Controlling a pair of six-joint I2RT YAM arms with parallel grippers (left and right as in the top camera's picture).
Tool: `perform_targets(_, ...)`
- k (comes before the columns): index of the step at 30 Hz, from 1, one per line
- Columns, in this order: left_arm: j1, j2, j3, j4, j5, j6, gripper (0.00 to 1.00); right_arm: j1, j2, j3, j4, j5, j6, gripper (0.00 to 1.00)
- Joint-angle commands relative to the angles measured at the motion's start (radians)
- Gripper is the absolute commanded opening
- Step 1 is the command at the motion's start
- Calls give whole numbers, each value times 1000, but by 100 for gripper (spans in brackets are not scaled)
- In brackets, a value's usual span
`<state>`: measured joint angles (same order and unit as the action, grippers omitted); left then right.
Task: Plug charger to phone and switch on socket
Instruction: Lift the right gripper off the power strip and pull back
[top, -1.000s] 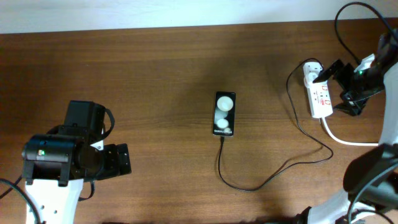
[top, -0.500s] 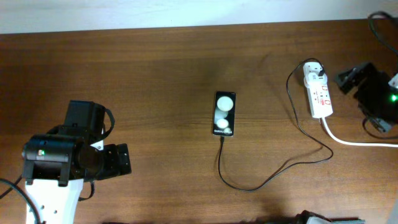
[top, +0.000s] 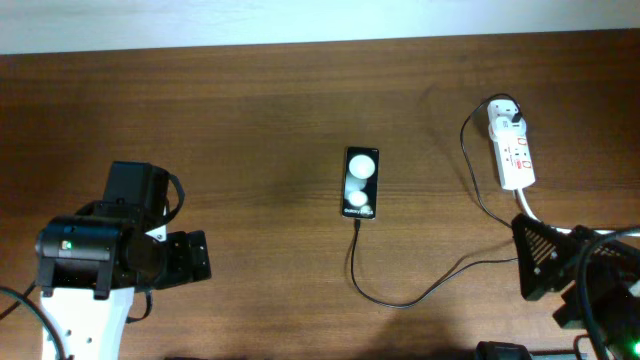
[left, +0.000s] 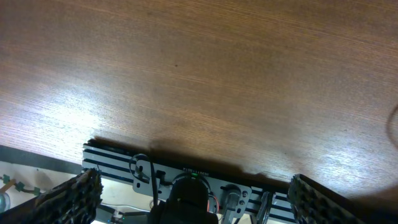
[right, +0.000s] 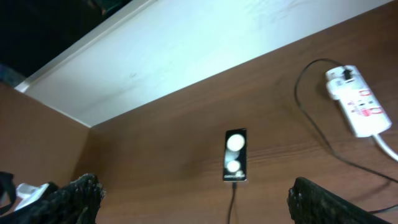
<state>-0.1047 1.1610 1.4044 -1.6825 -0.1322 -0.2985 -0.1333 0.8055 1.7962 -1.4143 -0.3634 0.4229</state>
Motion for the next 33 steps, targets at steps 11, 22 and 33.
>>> perform_targets(11,5,-9,-2,2,-11,0,99,24,-80,0,-57,64,0,99)
perform_targets(22,5,-9,-2,2,-11,0,99,127,-129,0,-57,64,0,99)
perform_targets(33,5,-9,-2,2,-11,0,99,128,-191,0,-57,64,0,99)
